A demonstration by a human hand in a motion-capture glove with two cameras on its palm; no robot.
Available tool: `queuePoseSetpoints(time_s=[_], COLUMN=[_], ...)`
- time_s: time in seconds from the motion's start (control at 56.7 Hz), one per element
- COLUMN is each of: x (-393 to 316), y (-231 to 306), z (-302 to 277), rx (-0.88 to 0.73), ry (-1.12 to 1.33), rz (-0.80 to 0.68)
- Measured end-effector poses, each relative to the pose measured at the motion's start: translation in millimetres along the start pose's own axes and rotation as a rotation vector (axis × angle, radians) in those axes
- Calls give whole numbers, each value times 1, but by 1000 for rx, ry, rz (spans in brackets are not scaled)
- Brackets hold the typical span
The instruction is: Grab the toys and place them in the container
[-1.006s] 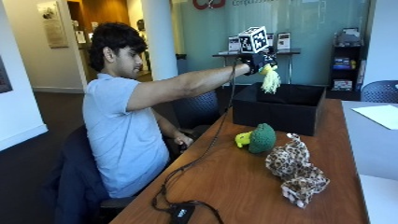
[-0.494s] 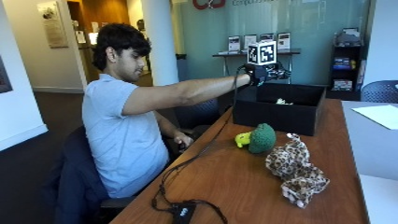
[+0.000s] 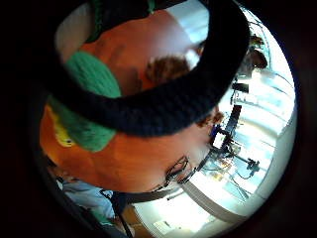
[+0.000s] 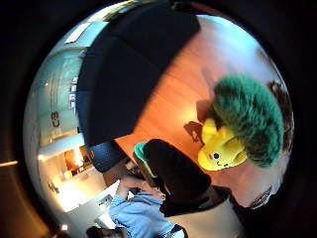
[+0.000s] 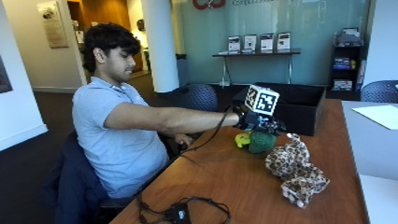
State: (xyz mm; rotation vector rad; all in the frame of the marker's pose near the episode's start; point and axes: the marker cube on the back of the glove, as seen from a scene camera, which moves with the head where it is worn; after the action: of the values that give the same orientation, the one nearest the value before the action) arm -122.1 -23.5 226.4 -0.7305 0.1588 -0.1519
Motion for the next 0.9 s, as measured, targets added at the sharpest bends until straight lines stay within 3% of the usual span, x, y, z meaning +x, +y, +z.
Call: queuePoseSetpoints(time_s=[0.159, 0.759, 0.9], x=[5, -6, -10], y=[-3, -16, -19], z=[53, 51, 36], rx=[91, 425, 407], ry=[70, -35, -49], rz=[-21, 1, -1])
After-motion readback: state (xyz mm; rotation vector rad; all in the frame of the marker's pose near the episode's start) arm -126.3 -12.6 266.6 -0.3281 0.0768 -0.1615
